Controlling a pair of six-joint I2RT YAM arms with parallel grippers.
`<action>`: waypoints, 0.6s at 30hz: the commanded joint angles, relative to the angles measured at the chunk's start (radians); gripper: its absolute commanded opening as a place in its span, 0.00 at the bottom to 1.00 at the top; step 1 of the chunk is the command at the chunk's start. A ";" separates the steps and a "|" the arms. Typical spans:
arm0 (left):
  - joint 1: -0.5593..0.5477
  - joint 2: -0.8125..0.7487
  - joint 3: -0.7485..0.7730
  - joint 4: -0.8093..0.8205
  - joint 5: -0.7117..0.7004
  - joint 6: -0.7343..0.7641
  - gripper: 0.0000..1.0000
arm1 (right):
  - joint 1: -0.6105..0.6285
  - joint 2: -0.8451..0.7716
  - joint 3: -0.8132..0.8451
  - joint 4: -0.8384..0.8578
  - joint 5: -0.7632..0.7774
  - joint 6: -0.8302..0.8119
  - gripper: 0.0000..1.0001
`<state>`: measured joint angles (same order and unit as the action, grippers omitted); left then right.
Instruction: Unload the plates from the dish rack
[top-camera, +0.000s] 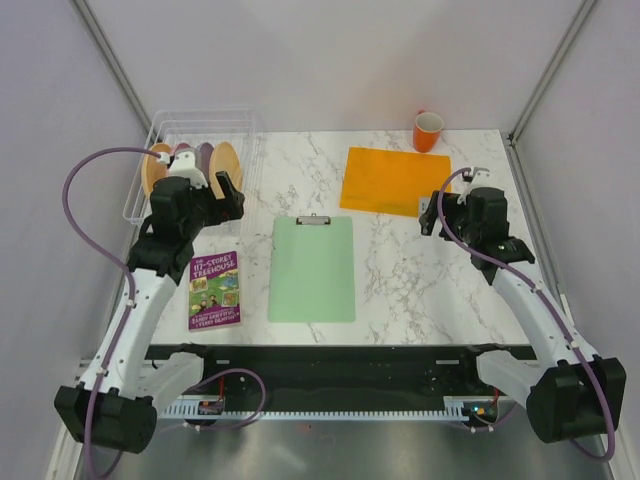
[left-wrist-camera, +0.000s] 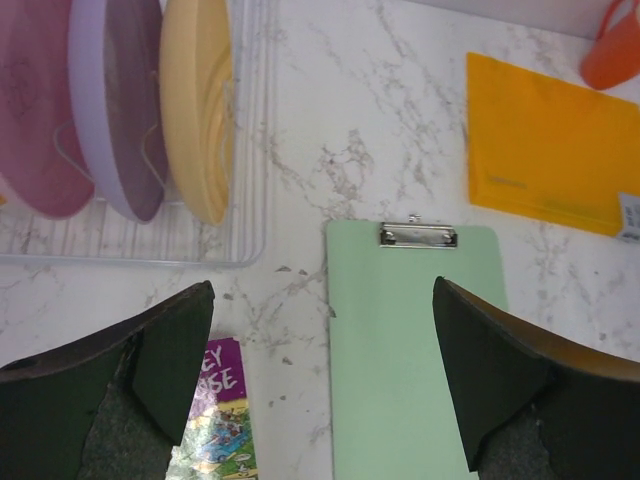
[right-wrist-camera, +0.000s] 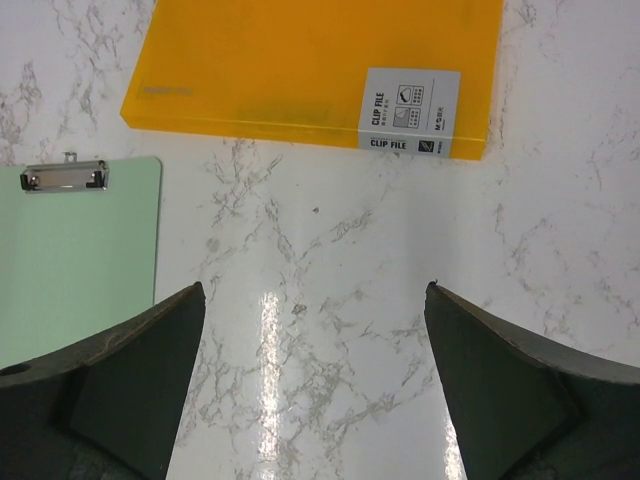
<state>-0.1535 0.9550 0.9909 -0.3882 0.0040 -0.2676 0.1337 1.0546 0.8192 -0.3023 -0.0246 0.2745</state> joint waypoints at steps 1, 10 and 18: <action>0.000 0.082 0.080 0.063 -0.159 0.056 0.96 | 0.001 0.031 0.034 0.003 0.018 -0.031 0.98; -0.011 0.278 0.111 0.265 -0.331 0.143 0.92 | 0.001 0.104 0.061 0.012 0.041 -0.035 0.98; -0.072 0.396 0.120 0.440 -0.461 0.231 0.88 | 0.000 0.148 0.060 0.028 0.054 -0.034 0.98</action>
<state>-0.1967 1.3167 1.0702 -0.1120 -0.3565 -0.1303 0.1337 1.1854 0.8387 -0.3065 0.0067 0.2558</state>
